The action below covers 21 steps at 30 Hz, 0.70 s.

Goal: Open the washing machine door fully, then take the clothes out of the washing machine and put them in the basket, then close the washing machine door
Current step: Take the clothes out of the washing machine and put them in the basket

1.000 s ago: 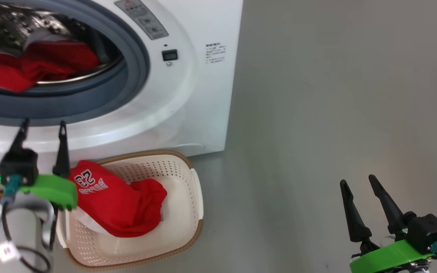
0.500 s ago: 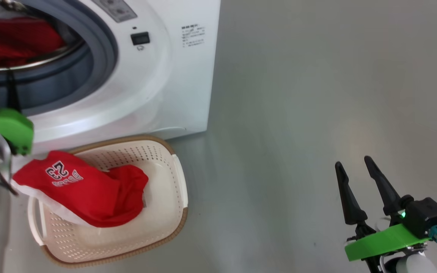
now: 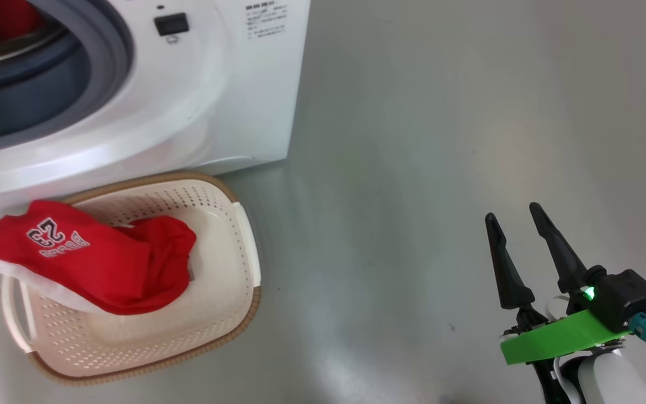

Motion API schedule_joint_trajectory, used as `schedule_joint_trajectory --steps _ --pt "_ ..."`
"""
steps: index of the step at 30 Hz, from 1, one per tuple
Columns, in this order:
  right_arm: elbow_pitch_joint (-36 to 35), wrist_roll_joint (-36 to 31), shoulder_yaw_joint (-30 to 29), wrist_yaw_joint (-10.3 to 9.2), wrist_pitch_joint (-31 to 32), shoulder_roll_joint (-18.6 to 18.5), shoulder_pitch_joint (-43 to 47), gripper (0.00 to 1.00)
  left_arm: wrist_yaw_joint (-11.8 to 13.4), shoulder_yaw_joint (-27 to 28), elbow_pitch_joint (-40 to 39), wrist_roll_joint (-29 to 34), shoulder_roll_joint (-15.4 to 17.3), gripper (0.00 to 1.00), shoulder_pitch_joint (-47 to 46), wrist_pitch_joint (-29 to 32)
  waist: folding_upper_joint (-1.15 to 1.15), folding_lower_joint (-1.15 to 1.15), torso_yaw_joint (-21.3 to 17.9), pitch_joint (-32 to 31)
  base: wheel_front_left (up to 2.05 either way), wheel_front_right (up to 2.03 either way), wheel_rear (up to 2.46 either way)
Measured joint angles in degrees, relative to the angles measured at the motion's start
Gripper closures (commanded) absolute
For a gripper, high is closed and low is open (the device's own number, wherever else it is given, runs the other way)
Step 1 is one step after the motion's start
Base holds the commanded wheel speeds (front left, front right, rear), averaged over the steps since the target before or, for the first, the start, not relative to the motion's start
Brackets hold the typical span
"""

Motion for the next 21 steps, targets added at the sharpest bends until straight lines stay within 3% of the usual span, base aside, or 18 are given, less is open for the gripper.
schedule_joint_trajectory --steps 21 --pt "-1.1 1.4 1.0 0.0 0.0 0.1 -2.3 0.0 4.5 -4.2 2.2 2.5 4.4 0.0 -4.4 7.1 0.0 0.0 -2.8 5.2 0.0 0.0 0.0"
